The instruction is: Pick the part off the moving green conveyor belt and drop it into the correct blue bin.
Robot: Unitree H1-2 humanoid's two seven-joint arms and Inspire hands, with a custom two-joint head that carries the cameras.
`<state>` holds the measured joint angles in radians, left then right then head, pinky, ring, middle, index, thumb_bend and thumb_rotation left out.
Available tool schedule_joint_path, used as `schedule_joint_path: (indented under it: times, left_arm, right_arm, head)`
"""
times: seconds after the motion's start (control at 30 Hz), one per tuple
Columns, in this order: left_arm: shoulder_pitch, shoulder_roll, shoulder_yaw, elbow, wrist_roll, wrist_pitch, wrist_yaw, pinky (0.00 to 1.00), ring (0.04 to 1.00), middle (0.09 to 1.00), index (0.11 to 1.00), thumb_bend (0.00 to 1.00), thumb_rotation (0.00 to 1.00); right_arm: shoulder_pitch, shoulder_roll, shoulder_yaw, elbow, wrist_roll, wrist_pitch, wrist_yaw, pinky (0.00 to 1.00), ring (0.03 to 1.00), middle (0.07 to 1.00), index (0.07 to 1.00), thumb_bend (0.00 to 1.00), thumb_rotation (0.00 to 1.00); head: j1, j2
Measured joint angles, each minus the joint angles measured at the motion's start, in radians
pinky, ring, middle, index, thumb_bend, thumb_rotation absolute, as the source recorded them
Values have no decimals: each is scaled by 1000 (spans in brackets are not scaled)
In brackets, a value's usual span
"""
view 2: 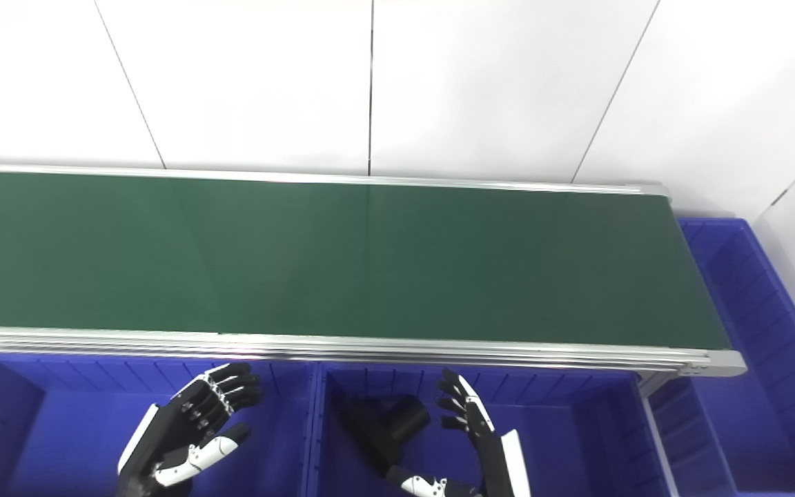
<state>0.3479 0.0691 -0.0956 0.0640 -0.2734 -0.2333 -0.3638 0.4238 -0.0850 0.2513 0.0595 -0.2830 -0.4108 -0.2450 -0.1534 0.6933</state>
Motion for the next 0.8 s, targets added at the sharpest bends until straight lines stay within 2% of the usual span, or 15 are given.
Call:
schedule_joint_path:
  times: [0.33, 0.43, 0.5, 0.53, 0.6, 0.67, 0.8]
  left_arm:
    - [2, 0, -1, -1, -1, 3, 0, 779, 716, 738, 744, 577, 0]
    - [4, 0, -1, -1, -1, 3, 0, 774, 718, 736, 744, 572, 0]
    - [7, 0, -1, -1, -1, 2, 0, 768, 718, 734, 742, 569, 0]
    - [10, 0, -2, 0, -1, 1, 0, 764, 716, 732, 740, 566, 0]
    - [14, -1, -4, 0, 0, 0, -1, 758, 708, 729, 735, 576, 0]
    - [17, -11, -8, 0, 13, -4, 2, 747, 697, 726, 733, 600, 0]
    - [17, -28, -17, 2, 37, -15, 13, 725, 687, 716, 726, 623, 0]
  right_arm:
    - [0, 1, -6, -1, -1, 0, 10, 691, 789, 853, 892, 678, 27]
    - [0, 1, -6, -1, -1, 0, 11, 685, 788, 852, 892, 678, 31]
    - [2, 0, -6, -1, -1, 0, 11, 681, 788, 853, 892, 677, 31]
    - [4, -1, -6, -1, 0, 0, 11, 683, 789, 855, 892, 676, 25]
    - [7, -3, -5, -1, 3, 0, 11, 693, 794, 857, 892, 672, 13]
    - [8, -12, -3, 0, 14, 0, 11, 703, 797, 860, 895, 663, 2]
    - [8, -40, -3, 1, 48, 0, 11, 718, 812, 877, 910, 644, 0]
  head:
    - [11, 5]
    - [31, -18]
    - [40, -21]
    - [69, -24]
    - [69, -25]
    - [167, -40]
    - [248, -61]
